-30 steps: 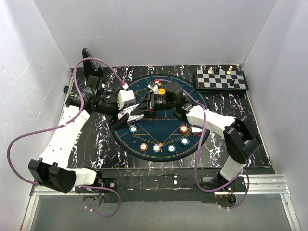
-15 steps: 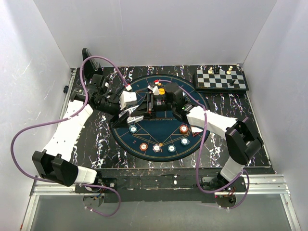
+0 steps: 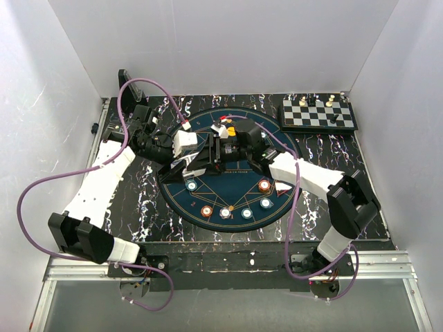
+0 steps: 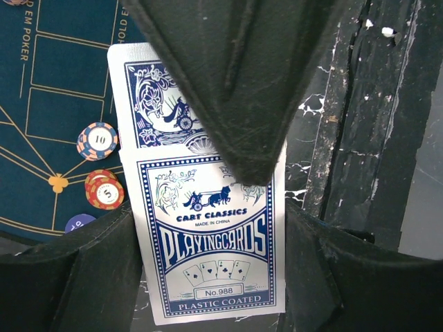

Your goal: Distribute texas hold em gaming equipment

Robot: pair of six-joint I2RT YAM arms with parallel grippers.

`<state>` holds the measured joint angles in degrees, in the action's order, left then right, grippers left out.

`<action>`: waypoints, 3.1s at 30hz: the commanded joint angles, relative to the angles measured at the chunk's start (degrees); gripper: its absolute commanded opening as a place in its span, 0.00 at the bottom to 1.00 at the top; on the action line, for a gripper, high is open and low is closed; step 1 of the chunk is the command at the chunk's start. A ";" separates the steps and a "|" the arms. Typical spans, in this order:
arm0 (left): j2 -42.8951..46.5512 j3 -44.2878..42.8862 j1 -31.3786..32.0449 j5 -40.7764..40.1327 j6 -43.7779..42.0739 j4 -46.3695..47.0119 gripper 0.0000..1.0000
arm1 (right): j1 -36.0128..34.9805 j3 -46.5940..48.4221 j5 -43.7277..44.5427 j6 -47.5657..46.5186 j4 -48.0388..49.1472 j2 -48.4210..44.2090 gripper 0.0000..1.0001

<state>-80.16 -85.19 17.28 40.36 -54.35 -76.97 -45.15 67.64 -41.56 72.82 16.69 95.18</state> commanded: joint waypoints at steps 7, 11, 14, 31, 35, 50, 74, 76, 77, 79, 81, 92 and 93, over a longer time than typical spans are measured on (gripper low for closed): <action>0.71 -1.03 0.13 -1.34 -7.61 -6.35 0.00 | -0.38 7.95 2.54 -14.72 -20.99 -3.69 0.61; 0.62 -1.82 0.13 -1.42 -8.75 -7.93 0.00 | -0.38 9.09 2.19 -14.63 -21.35 -2.81 0.59; -0.17 -2.61 0.30 -0.98 -11.22 -10.56 0.00 | -0.38 10.06 2.45 -14.63 -21.52 -2.19 0.57; -0.53 -3.06 1.00 -0.02 -13.07 -17.34 0.00 | 0.85 9.10 3.94 -16.04 -21.18 -2.10 0.48; 0.88 -1.74 1.27 0.95 -12.54 -18.04 0.00 | 1.46 7.34 3.33 -15.07 -19.24 -2.63 0.48; 3.34 2.13 2.59 3.85 -3.94 -15.41 0.08 | 1.64 6.02 1.48 -12.44 -13.80 -2.36 0.43; 7.82 6.26 2.76 -1.86 8.47 -0.11 0.80 | 0.67 0.92 -3.53 -0.57 -3.24 -1.05 0.15; 8.26 6.61 2.76 -1.95 7.77 0.33 0.84 | 0.67 0.74 -3.27 -0.48 -3.24 -1.05 0.15; 8.44 6.61 2.85 -2.04 7.59 0.59 0.84 | 0.67 0.83 -3.26 -0.57 -3.24 -0.96 0.14; 8.62 6.53 2.85 -2.13 7.59 1.12 0.86 | 0.59 0.74 -3.09 -0.57 -3.24 -0.96 0.14; 8.53 6.26 3.11 -2.13 7.76 1.56 0.87 | 0.59 0.74 -2.65 -0.48 -3.24 -0.87 0.14; 7.83 6.96 5.57 -2.30 10.22 5.16 0.81 | -0.03 1.09 -1.42 0.13 -2.45 0.19 0.13; 7.91 7.14 5.75 -2.65 10.31 5.60 0.79 | -0.03 1.09 -1.24 0.13 -2.45 0.27 0.13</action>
<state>-73.36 -78.48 21.91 37.69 -45.12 -73.41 -44.77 68.34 -42.89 72.07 10.61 95.22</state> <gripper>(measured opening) 0.818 0.279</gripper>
